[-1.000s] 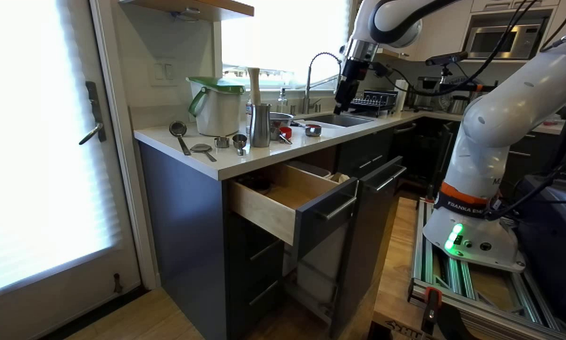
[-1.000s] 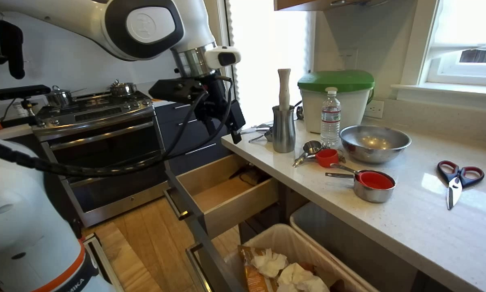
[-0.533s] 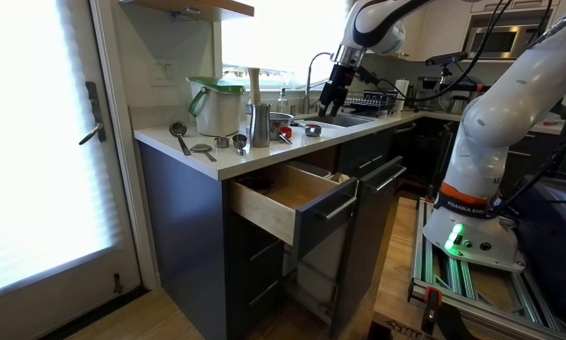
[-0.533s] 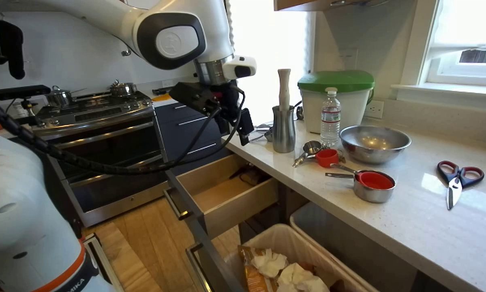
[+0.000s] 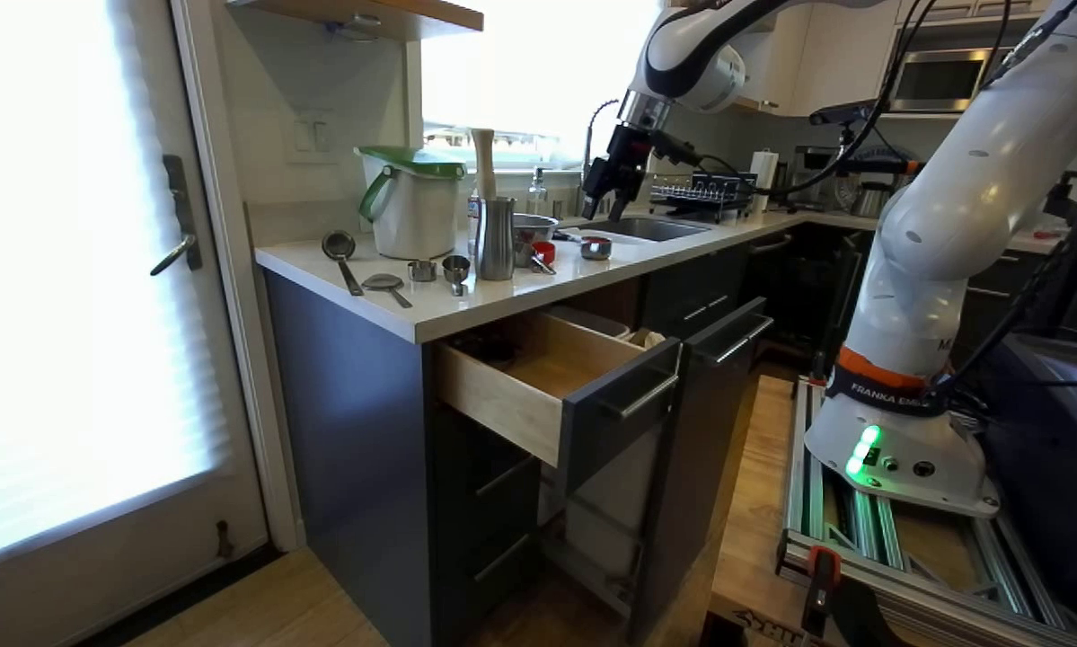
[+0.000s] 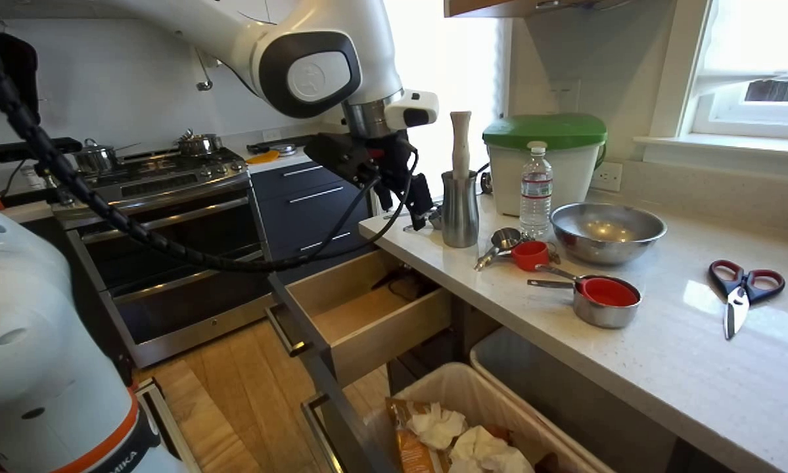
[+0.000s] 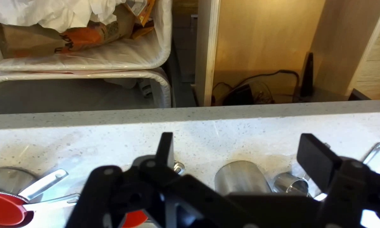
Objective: Move the silver measuring cup on the left to the left then place the orange measuring cup on the left inside the orange measuring cup on the right
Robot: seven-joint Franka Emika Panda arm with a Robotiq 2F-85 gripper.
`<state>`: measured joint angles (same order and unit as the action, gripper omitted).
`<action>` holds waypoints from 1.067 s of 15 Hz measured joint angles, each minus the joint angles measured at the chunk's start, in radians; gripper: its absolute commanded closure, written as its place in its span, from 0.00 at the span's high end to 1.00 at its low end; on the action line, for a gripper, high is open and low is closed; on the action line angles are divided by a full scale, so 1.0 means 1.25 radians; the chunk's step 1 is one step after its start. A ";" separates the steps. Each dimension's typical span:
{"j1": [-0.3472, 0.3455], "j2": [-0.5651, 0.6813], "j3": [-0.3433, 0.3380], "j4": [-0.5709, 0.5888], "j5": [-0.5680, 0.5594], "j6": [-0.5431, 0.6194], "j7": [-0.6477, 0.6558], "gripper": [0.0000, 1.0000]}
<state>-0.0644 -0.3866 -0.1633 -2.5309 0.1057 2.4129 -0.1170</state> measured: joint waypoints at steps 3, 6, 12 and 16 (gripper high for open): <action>0.000 0.004 0.000 0.005 0.000 0.000 0.001 1.00; -0.001 0.005 0.001 0.007 -0.001 0.000 0.000 1.00; -0.001 0.079 0.002 0.069 -0.001 0.018 0.001 1.00; -0.001 0.158 0.002 0.122 -0.001 0.041 0.001 1.00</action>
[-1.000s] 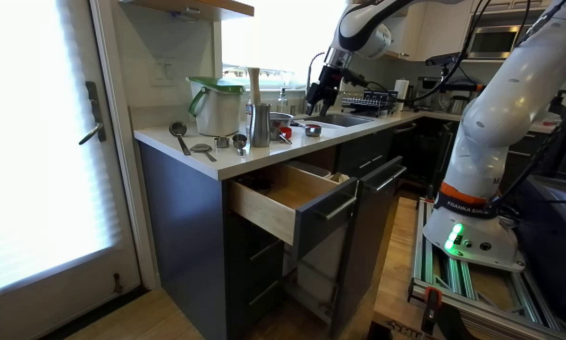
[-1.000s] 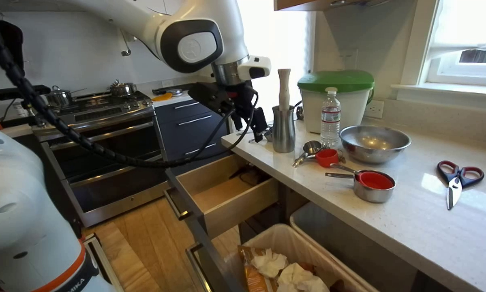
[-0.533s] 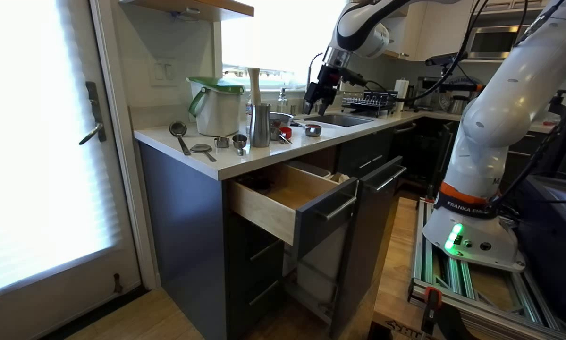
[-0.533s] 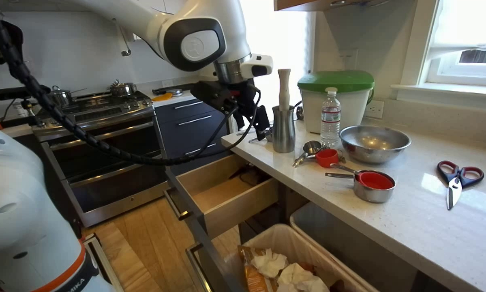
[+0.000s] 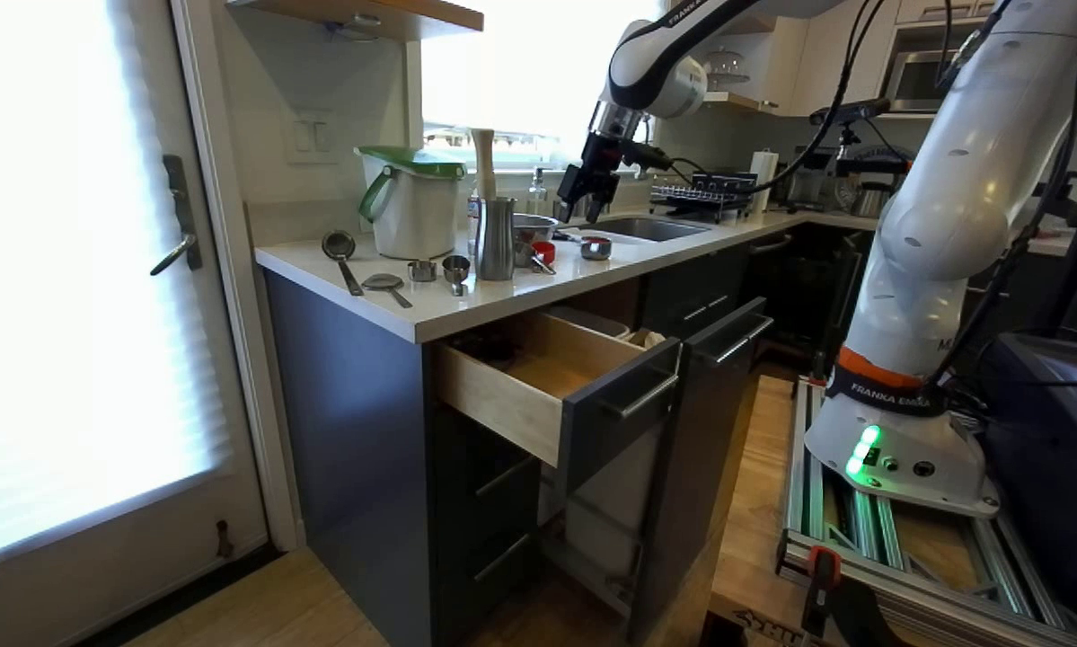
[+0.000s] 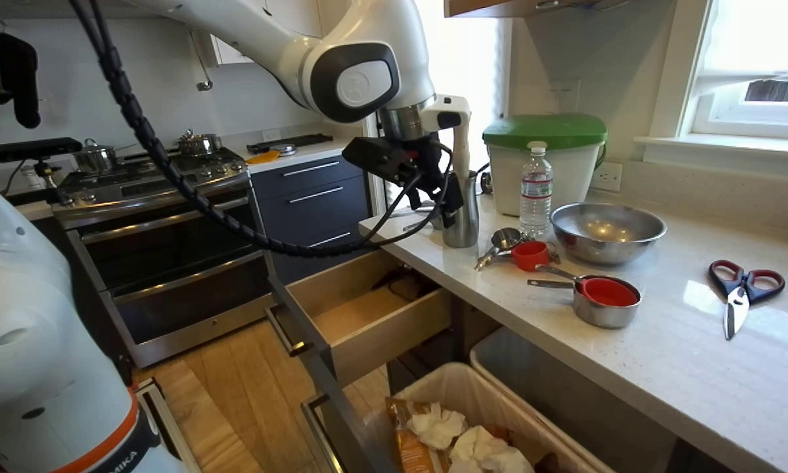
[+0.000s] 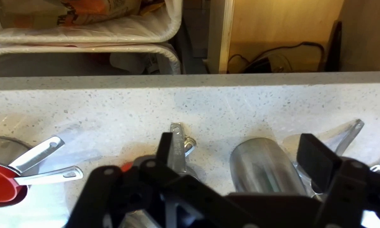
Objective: Move the silver measuring cup on the left to the left then place the orange measuring cup on the left inside the orange measuring cup on the right
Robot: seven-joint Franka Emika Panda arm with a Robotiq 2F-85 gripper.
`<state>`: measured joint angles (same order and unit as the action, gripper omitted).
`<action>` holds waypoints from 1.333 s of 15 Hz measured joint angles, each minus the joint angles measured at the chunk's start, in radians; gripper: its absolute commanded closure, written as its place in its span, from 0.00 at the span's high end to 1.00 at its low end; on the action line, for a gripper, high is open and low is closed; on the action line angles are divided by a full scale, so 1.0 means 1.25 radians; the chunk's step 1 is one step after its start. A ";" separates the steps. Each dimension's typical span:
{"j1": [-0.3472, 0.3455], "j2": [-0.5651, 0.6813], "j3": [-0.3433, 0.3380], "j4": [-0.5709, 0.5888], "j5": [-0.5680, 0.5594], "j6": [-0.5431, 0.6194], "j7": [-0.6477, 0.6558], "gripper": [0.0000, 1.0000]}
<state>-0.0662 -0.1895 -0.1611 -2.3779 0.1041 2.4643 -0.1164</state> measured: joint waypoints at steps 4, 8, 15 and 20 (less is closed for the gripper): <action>-0.005 0.069 0.000 0.044 0.001 0.012 0.000 1.00; -0.008 0.127 0.000 0.069 0.001 0.052 -0.002 1.00; -0.018 0.207 0.005 0.097 0.012 0.105 -0.006 1.00; -0.029 0.240 0.013 0.111 0.022 0.130 -0.011 1.00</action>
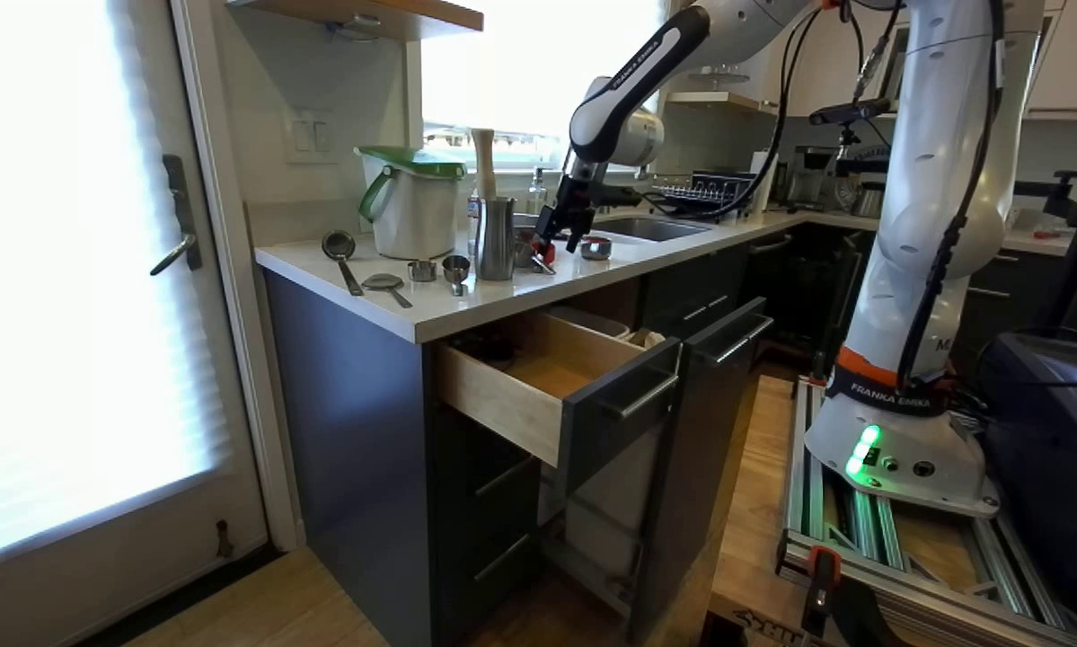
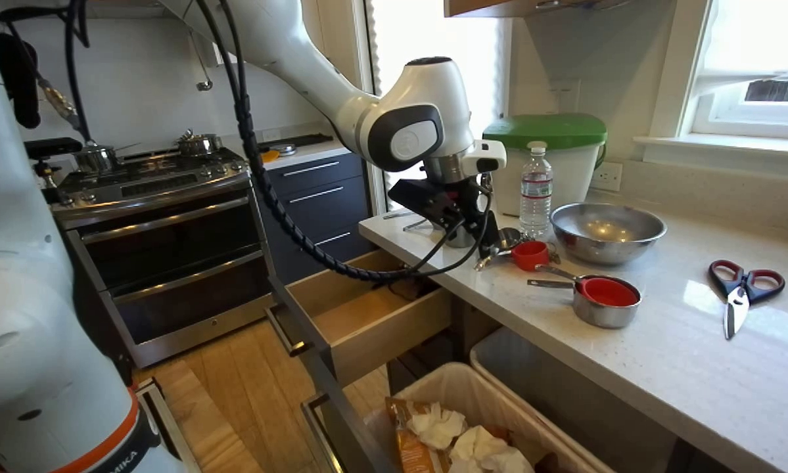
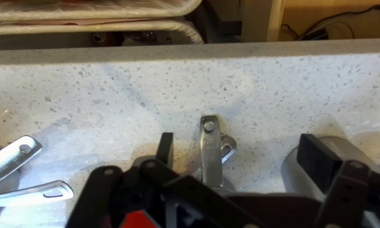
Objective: Move the silver measuring cup on the left to the left then place the orange measuring cup on the left inside the orange measuring cup on the right
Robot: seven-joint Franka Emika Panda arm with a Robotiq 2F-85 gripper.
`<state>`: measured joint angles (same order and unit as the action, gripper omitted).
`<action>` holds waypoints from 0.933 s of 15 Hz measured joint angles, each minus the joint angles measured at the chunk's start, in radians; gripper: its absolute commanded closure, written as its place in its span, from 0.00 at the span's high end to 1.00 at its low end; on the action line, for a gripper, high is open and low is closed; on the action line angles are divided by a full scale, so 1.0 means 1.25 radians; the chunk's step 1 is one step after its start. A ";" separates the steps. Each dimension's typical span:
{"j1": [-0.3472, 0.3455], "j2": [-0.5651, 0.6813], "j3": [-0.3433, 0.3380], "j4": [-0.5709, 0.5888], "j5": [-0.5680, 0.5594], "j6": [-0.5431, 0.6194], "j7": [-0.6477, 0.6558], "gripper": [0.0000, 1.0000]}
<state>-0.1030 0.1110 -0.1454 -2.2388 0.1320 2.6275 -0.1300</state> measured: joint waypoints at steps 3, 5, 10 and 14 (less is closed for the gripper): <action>-0.006 0.014 0.005 0.015 0.006 0.001 -0.001 1.00; -0.010 0.022 0.009 0.026 0.010 0.001 -0.002 1.00; -0.017 0.044 0.016 0.050 0.013 0.001 -0.002 0.81; -0.024 0.064 0.017 0.064 0.013 0.002 -0.002 0.75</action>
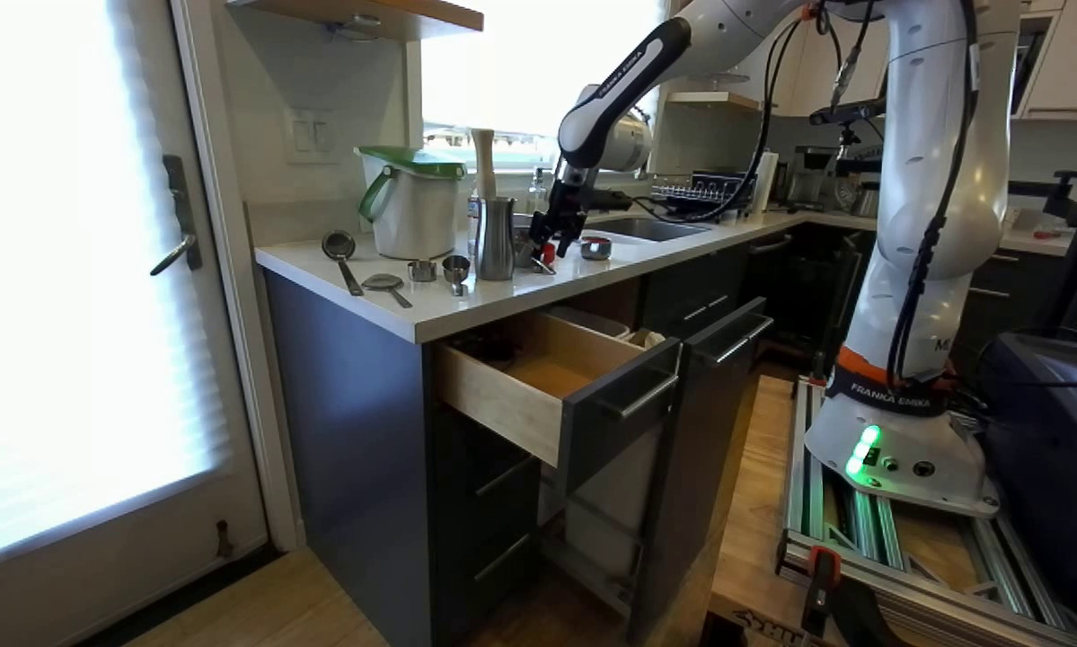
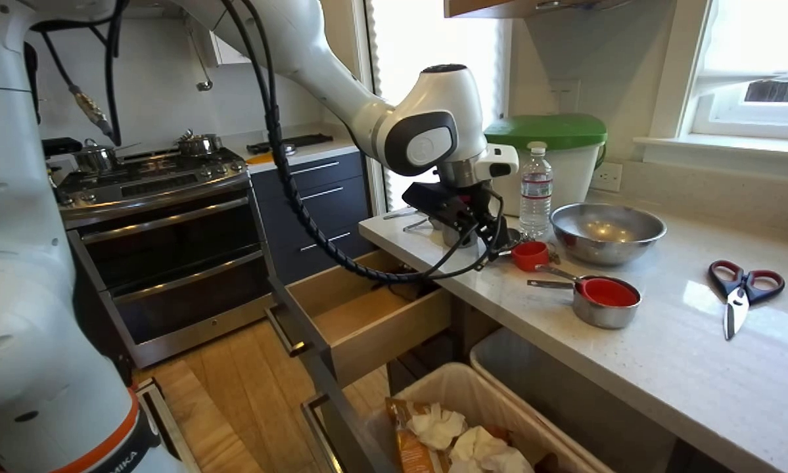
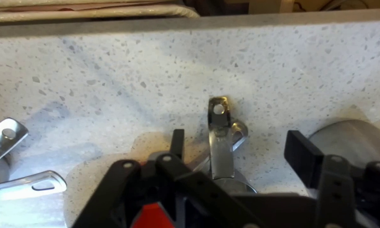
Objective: Move the silver measuring cup on the left to the left then place the orange measuring cup on the left inside the orange measuring cup on the right
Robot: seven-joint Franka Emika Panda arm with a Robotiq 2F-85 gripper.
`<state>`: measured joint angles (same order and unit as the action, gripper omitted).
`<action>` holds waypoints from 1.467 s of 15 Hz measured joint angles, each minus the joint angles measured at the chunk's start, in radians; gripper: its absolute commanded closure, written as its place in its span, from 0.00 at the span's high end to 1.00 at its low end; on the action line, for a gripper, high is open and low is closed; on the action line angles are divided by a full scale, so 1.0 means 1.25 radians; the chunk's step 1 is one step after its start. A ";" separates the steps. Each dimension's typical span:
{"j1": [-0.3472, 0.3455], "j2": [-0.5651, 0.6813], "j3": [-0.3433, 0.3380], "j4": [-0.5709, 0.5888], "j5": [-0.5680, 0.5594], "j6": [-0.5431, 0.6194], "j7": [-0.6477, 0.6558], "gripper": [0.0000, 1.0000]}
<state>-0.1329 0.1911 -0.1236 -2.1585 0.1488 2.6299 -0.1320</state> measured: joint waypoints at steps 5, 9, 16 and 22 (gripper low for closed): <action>-0.008 0.022 0.006 0.013 0.002 0.012 0.000 0.59; -0.012 0.035 0.013 0.025 0.003 0.014 0.000 0.44; -0.016 0.049 0.017 0.038 0.003 0.014 0.000 0.21; -0.019 0.054 0.017 0.046 0.003 0.014 0.000 0.06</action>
<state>-0.1564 0.2581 -0.1021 -2.1015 0.1521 2.6472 -0.1316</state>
